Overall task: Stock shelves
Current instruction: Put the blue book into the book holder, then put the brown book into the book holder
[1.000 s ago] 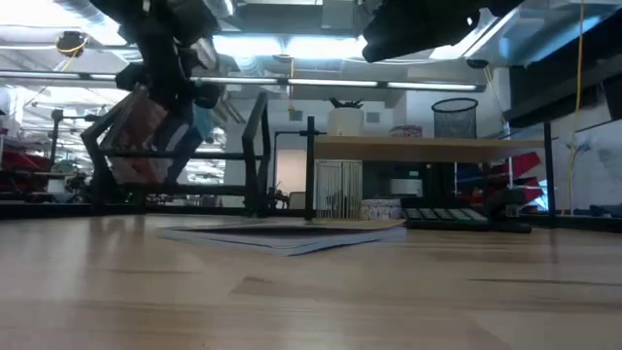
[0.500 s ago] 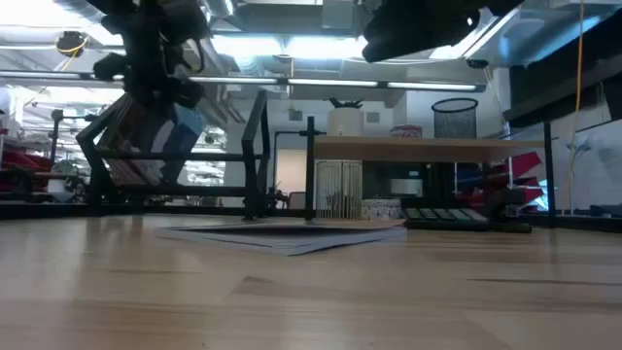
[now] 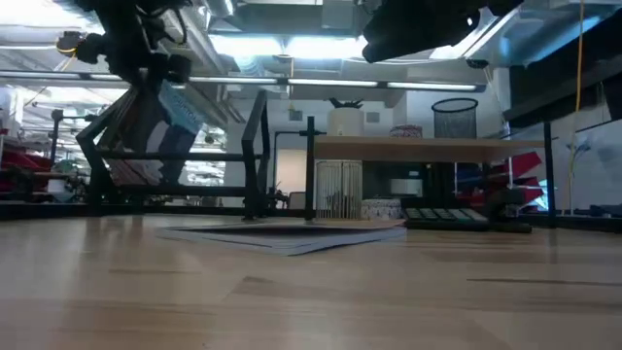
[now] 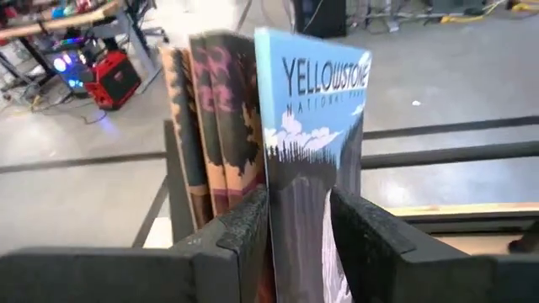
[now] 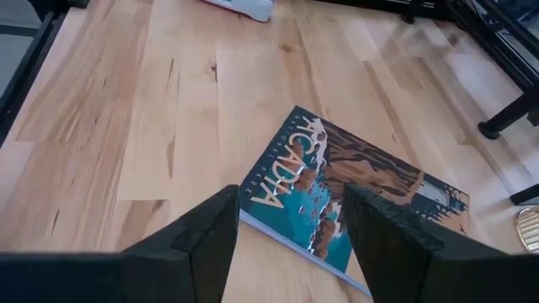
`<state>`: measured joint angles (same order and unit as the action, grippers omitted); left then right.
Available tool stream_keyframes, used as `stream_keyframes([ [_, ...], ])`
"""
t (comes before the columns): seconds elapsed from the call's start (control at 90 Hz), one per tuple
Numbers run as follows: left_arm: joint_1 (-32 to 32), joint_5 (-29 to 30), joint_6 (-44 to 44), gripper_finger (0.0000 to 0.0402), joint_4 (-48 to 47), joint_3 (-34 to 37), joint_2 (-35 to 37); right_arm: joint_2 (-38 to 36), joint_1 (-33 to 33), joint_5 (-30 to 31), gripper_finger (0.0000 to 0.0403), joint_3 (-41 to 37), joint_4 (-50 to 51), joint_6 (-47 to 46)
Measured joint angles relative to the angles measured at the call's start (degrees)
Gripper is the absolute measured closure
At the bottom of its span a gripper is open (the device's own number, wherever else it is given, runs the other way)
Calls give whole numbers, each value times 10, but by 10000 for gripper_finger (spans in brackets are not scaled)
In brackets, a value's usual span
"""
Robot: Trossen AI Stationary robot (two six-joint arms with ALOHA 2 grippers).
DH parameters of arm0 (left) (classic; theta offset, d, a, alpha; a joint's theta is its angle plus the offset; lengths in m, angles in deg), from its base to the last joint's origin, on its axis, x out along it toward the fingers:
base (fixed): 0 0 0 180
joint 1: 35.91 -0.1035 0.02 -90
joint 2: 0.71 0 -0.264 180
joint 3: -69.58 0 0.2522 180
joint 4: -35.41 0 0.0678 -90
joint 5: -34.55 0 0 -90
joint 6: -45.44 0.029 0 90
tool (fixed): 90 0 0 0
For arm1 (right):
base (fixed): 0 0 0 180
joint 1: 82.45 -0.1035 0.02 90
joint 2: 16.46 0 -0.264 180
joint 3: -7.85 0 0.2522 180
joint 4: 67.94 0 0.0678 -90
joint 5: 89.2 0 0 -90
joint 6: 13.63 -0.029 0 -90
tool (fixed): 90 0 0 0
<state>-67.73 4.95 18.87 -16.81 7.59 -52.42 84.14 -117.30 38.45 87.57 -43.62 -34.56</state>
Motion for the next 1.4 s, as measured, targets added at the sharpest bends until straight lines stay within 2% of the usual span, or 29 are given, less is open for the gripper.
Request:
stream_keyframes([
  [0.467,75,4,61,288,39,-1,65,0,0,0,205,0,0,0],
  [0.7,162,-5,67,288,53,-1,40,0,0,3,205,0,-1,3],
  [0.822,230,-33,58,288,51,-1,6,0,0,3,205,0,-1,3],
  [0.956,328,-77,-8,288,43,-1,-49,0,0,-7,205,0,0,-7],
  [1.167,486,-104,-190,288,59,-1,-173,29,38,-99,205,0,0,-127],
  [1.4,584,-115,-353,288,137,0,-328,120,119,-134,205,-1,-29,-187],
])
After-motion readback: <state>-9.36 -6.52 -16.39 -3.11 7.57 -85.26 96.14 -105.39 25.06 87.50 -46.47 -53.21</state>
